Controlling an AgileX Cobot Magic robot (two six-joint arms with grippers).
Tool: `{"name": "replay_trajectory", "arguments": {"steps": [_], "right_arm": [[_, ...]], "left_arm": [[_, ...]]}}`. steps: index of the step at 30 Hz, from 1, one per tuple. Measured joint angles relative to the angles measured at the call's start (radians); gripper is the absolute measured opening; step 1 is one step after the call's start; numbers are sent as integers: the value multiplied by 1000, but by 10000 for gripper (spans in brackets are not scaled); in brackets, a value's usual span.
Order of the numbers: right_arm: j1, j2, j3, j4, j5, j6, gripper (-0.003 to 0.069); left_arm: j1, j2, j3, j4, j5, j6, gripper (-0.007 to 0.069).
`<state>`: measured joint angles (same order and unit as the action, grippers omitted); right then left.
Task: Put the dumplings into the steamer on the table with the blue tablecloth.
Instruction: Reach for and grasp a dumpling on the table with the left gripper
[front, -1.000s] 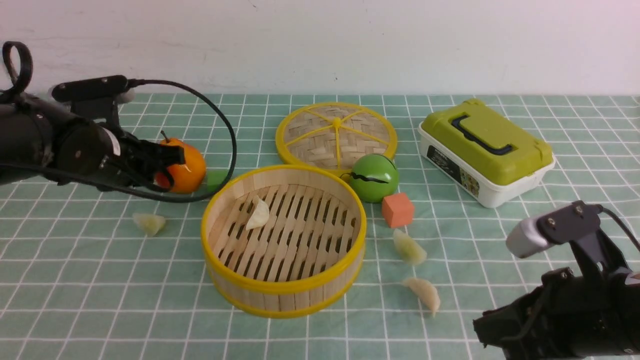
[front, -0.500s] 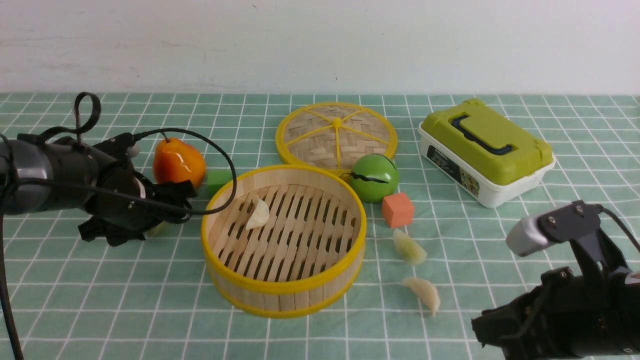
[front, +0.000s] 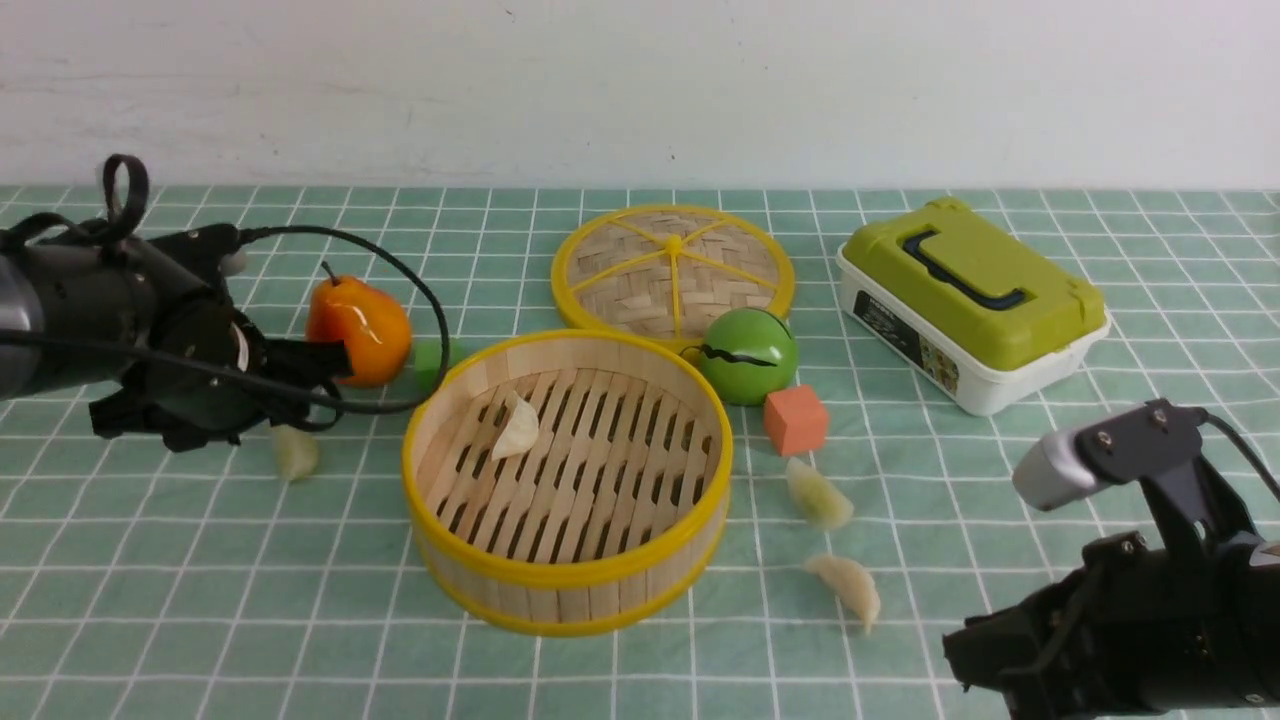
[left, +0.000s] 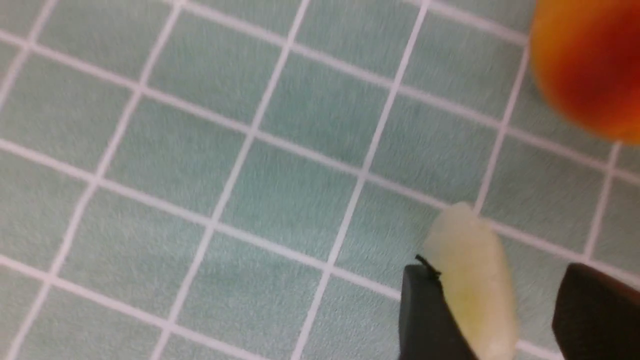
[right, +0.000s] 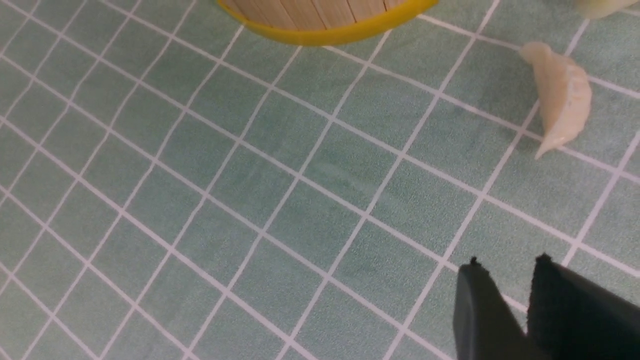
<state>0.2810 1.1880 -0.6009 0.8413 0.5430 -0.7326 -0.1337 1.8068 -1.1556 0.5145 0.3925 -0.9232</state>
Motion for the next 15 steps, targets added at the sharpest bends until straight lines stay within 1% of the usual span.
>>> {"name": "replay_trajectory", "arguments": {"steps": [5,8,12,15], "right_arm": [[0,0,0,0,-4,0,169],[0,0,0,0,-4,0,169],[0,0,0,2,-4,0,169],[0,0,0,2,-4,0,170]], "left_arm": [[5,16,-98,-32,64,11,338],[6,48,-133,-81,100,41,368],[6,113,-160,-171,144,79,435],[6,151,-162,-208,151,85,454]]}}
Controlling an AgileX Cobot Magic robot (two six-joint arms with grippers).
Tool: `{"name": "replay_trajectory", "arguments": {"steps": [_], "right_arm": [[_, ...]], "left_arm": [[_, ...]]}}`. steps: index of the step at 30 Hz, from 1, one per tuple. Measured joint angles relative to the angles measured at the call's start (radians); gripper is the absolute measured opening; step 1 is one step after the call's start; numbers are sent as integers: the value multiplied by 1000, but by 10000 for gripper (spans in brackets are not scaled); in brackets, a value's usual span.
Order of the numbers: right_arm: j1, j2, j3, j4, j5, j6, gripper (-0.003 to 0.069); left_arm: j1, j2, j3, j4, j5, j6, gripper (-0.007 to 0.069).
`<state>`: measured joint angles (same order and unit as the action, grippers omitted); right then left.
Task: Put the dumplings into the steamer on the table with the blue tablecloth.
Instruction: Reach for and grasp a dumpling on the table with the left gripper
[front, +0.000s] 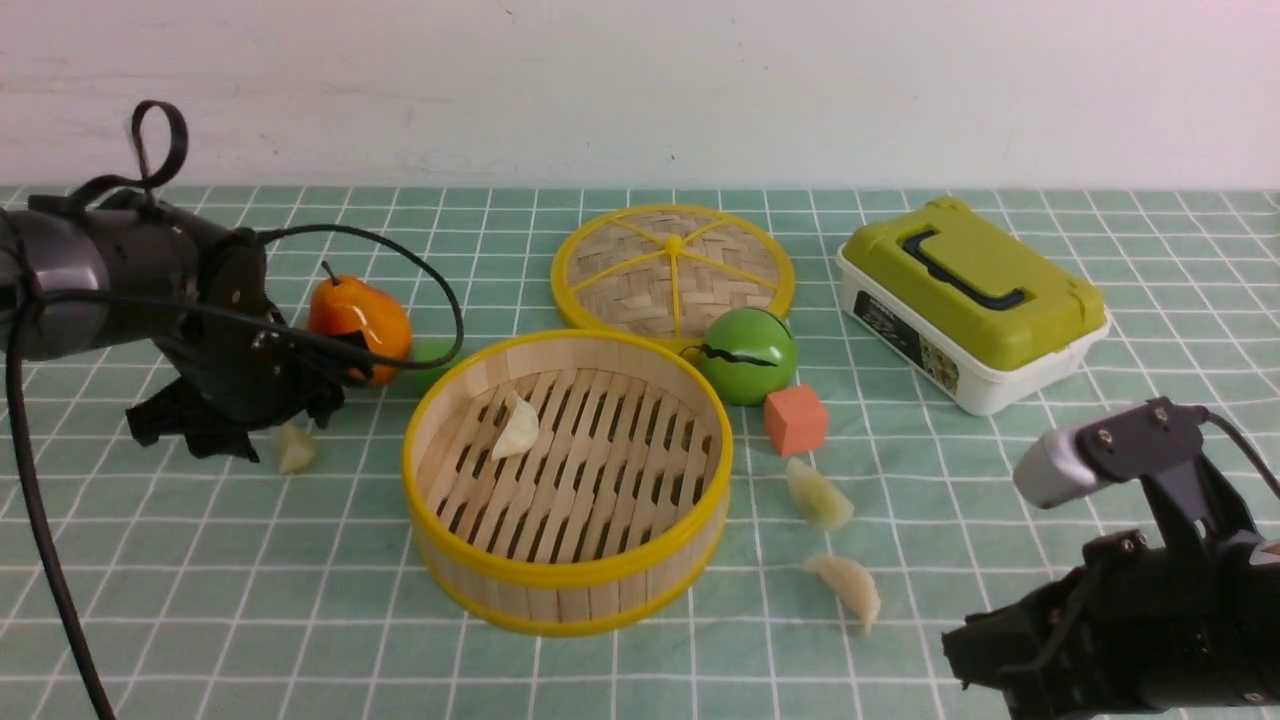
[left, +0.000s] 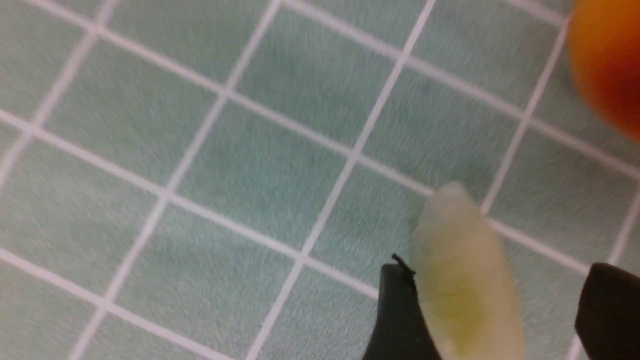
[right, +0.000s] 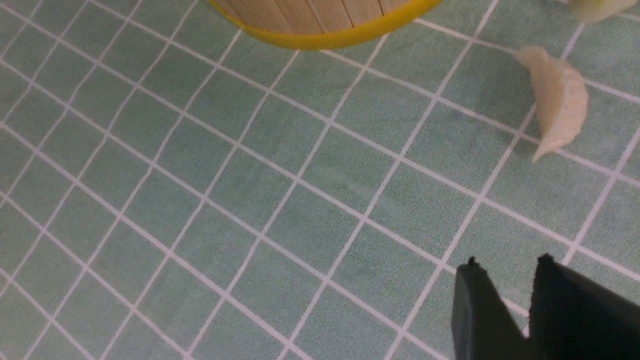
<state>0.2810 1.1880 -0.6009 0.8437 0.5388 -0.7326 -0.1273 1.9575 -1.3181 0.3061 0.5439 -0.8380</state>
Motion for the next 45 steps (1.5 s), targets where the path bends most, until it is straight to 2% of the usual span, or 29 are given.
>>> {"name": "replay_trajectory", "arguments": {"steps": [3,5,9,10,15,21,22,24,25,27,28,31,34,38,41,45], "right_arm": [[0,0,0,2,1,0,171],[0,0,0,5,1,0,176],[0,0,0,5,1,0,181],[0,0,0,5,1,0,182],[0,0,0,5,1,0,185],[0,0,0,5,1,0,185],[0,0,0,5,0,0,185],[0,0,0,5,-2,0,185],[0,0,0,5,-2,0,185],[0,0,0,5,-4,0,185],[0,0,0,5,-5,0,185],[0,0,0,5,-9,0,190],[0,0,0,5,-9,0,193],[0,0,0,5,-3,-3,198],[0,0,0,5,1,-3,200],[0,0,0,5,1,-5,203]], "left_arm": [[0,22,0,-10,5,2,450],[1,26,0,-10,3,2,405],[1,26,0,-10,-18,2,225],[1,26,0,-10,-18,2,206],[1,26,-2,-10,-16,19,213],[1,-56,-42,-74,37,147,211],[1,-72,-47,-89,38,166,182],[1,-133,-55,-179,38,248,42],[1,-133,-55,-179,38,248,33],[-13,-179,-58,-297,40,366,-14],[-19,-187,-58,-327,41,402,-14],[-117,-195,-59,-465,53,604,-14],[-170,-182,-63,-491,55,644,-14],[-162,-176,-63,-462,49,593,-14],[-99,-170,-67,-439,26,476,-10],[-49,-147,-69,-423,7,411,62]]}}
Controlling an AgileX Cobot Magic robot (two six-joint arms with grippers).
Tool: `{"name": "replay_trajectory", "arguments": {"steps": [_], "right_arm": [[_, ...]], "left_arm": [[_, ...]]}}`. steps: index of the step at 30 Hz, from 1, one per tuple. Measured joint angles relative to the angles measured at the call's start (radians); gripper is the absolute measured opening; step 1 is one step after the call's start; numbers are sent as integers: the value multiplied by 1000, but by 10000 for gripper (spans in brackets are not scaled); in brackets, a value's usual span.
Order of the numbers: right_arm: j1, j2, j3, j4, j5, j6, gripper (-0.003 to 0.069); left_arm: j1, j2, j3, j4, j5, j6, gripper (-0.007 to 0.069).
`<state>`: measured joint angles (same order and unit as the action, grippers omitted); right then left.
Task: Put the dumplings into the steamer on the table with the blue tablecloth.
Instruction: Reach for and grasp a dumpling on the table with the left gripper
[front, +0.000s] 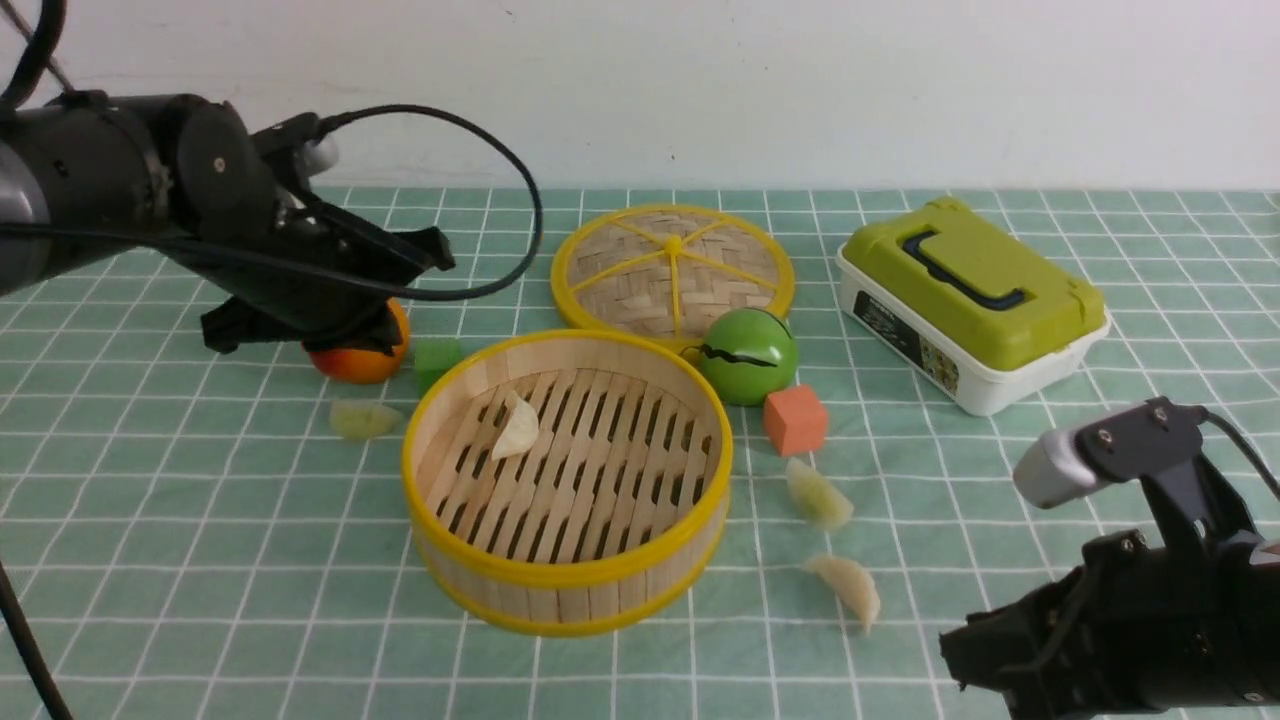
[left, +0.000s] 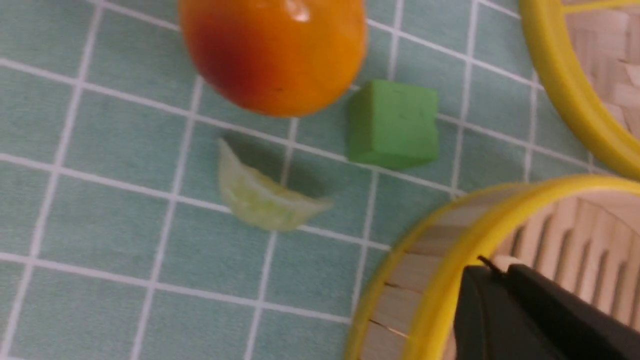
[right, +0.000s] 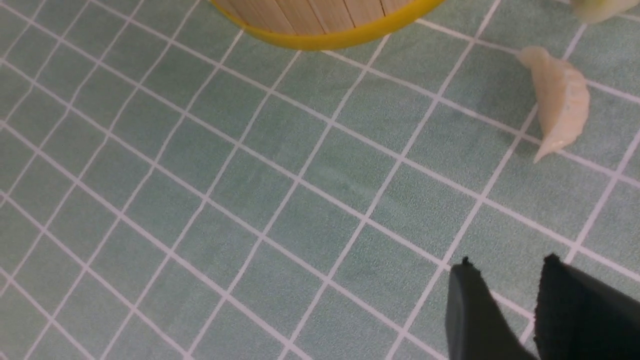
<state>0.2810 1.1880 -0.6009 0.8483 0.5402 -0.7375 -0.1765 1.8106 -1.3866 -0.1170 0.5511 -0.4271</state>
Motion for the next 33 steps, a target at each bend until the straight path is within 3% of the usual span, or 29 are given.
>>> {"name": "replay_trajectory", "arguments": {"steps": [2,3,6,10,13,16,22,29,33], "right_arm": [[0,0,0,0,0,-1,205],[0,0,0,0,0,-1,208],[0,0,0,0,0,-1,210],[0,0,0,0,0,-1,213],[0,0,0,1,0,-1,216],[0,0,0,1,0,-1,219],[0,0,0,3,0,-1,222],[0,0,0,27,0,-1,227],[0,0,0,35,0,-1,230]], "left_arm": [[13,16,0,8,-10,-16,125],[21,40,0,23,-21,-36,210],[24,87,0,53,-37,-77,330],[26,150,0,117,-79,-149,441],[28,174,0,159,-91,-209,458],[30,182,0,288,-117,-364,467],[31,201,-1,415,-130,-582,468],[31,226,-1,416,-115,-623,463],[31,226,-1,382,-114,-603,419]]}}
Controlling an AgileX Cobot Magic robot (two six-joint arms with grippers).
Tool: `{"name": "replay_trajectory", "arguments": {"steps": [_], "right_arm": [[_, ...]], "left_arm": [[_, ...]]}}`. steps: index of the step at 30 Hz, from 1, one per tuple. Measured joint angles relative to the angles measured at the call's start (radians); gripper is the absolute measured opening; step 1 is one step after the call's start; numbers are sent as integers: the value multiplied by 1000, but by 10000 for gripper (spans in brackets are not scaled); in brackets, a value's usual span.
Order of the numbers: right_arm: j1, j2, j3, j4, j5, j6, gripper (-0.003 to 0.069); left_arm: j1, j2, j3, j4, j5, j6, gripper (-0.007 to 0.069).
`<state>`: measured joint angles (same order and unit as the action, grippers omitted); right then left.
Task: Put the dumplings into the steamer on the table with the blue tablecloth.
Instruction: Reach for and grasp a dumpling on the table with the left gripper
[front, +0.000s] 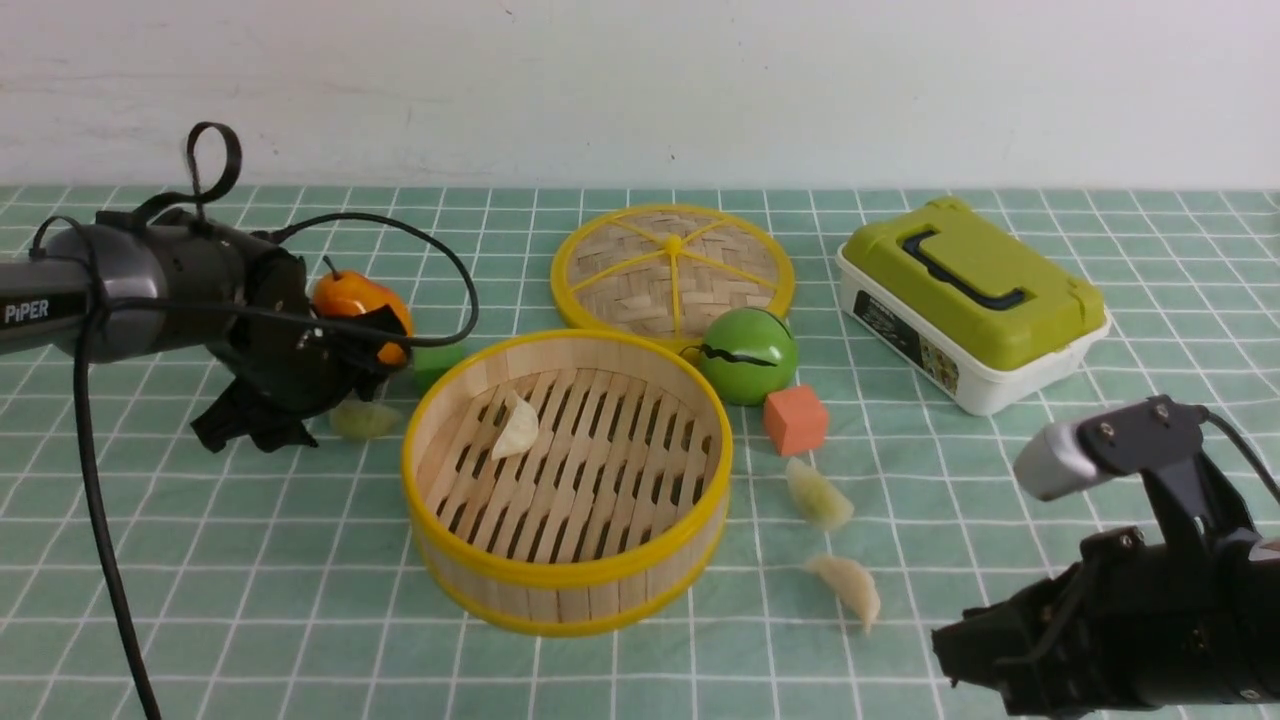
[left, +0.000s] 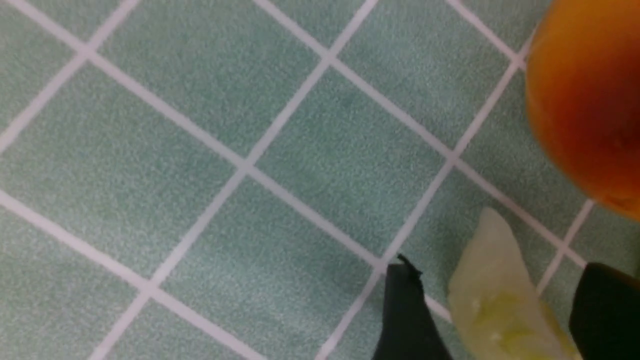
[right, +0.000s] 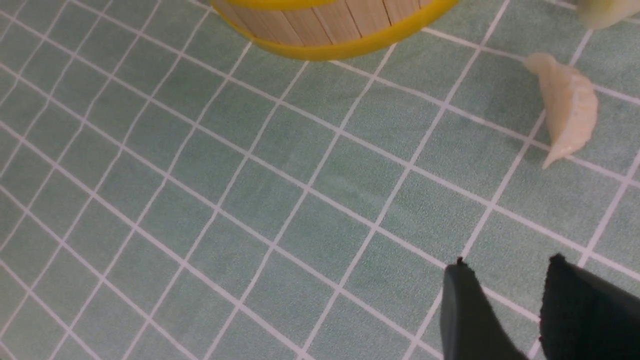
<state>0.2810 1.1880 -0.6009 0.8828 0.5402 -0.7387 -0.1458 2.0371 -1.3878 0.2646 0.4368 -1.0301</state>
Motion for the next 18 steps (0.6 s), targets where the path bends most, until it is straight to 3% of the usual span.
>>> {"name": "replay_trajectory", "arguments": {"steps": [4,8,11,15,18], "right_arm": [[0,0,0,3,0,0,233],[0,0,0,4,4,0,238],[0,0,0,5,7,0,239],[0,0,0,5,7,0,239],[0,0,0,5,7,0,239]], "left_arm": [[0,0,0,-26,0,48,353],[-1,0,-24,-44,53,214,245],[-1,0,-63,-46,137,313,211],[0,0,-124,-52,236,404,222],[0,0,-138,-68,248,440,282]]}}
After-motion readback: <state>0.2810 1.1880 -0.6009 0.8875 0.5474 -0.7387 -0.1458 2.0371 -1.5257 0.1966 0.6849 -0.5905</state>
